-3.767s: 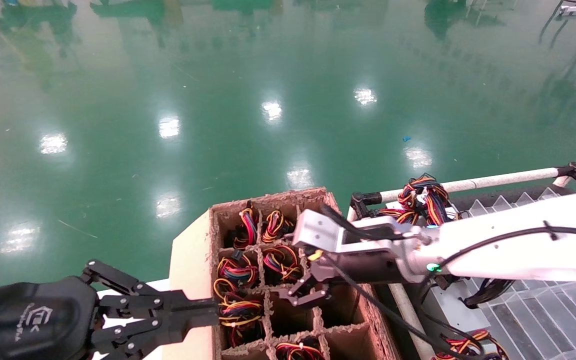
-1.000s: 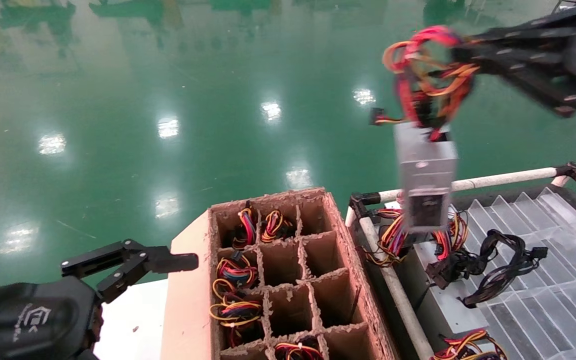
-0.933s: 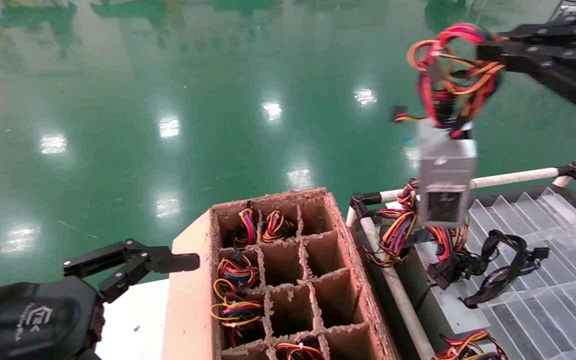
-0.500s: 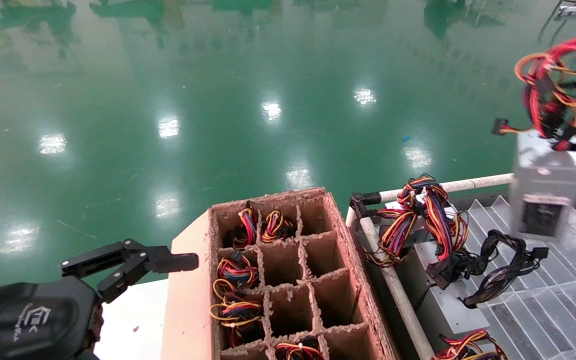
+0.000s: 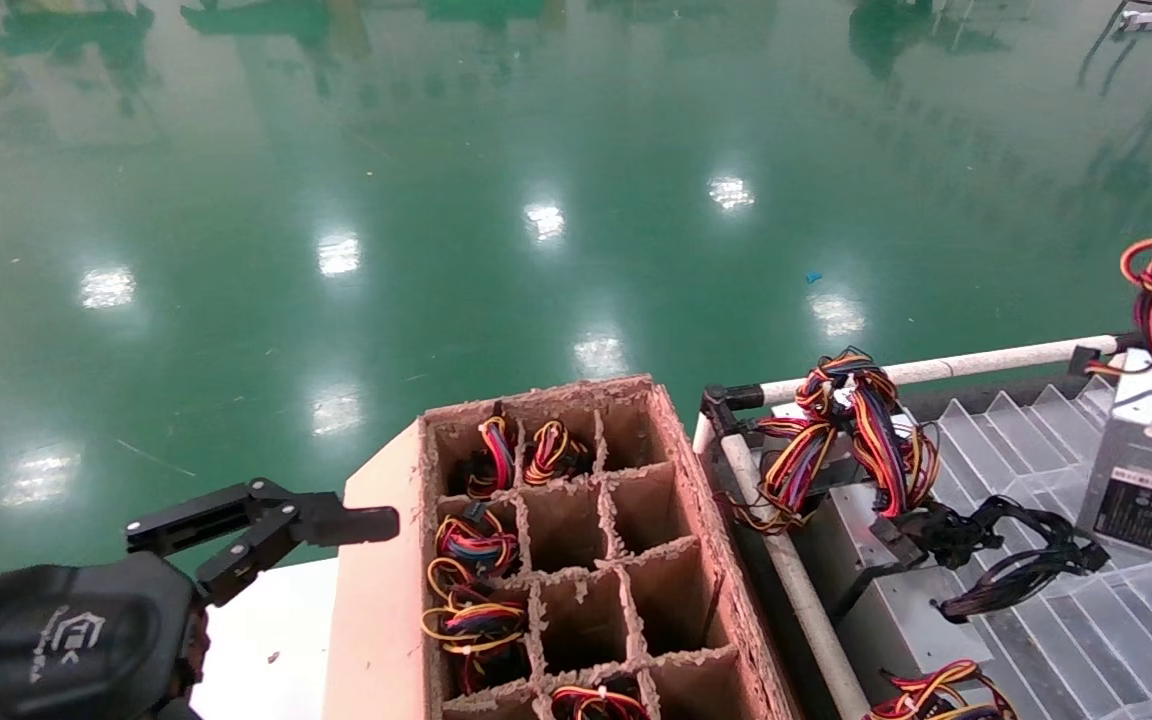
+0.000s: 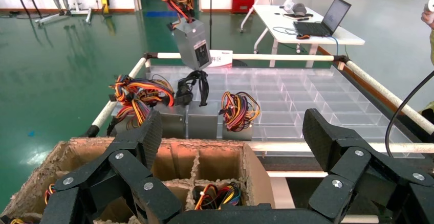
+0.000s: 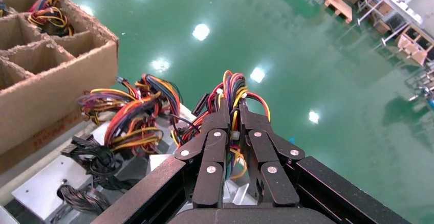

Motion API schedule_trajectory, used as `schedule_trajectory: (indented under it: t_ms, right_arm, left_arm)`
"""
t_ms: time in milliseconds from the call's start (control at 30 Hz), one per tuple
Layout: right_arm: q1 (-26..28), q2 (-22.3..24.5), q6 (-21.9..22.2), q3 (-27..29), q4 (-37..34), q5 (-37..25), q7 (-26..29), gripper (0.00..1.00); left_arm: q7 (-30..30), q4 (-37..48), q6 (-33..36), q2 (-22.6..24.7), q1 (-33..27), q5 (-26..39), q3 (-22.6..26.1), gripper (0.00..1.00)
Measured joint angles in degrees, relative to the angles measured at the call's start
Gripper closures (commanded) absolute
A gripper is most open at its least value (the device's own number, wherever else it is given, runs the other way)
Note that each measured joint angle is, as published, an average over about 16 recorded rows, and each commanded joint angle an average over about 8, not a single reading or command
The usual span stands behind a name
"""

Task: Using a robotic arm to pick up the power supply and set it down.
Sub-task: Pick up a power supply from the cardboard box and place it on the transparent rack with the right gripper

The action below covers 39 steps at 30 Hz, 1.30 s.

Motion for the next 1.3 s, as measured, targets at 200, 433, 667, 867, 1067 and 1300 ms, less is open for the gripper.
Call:
schedule_trajectory:
  t_ms: [200,433,667,867,1067,1300]
  right_arm:
    - [1.0,0.6,-0.5,-0.5,-3.3,-1.3,-2.4,1.0]
    - [2.9,1.0,-0.9,-1.2,-5.9,-3.2,-4.2,1.0]
    - [4.3,0.9,-1.6,-2.6,-8.3,-5.1,-5.2,1.0]
    - [4.0,0.3,-2.2,-4.4,-10.5,-6.8,-6.3,1.0]
    - [2.8,-0.7,-2.8,-6.6,-12.2,-7.9,-7.4,1.0]
    - [2.1,-1.8,-3.2,-8.8,-12.6,-7.4,-7.8,1.0]
  left_arm:
    - [0.0,0.0,0.0,0.0,0.0,0.0,0.0,0.0]
    - [0.0,0.0,0.0,0.0,0.0,0.0,0.0,0.0]
    - [0.0,0.0,0.0,0.0,0.0,0.0,0.0,0.0]
    - [0.0,0.0,0.0,0.0,0.0,0.0,0.1,0.0]
    - [0.0,0.0,0.0,0.0,0.0,0.0,0.1,0.0]
    - [0.0,0.0,0.0,0.0,0.0,-0.1,0.1,0.0]
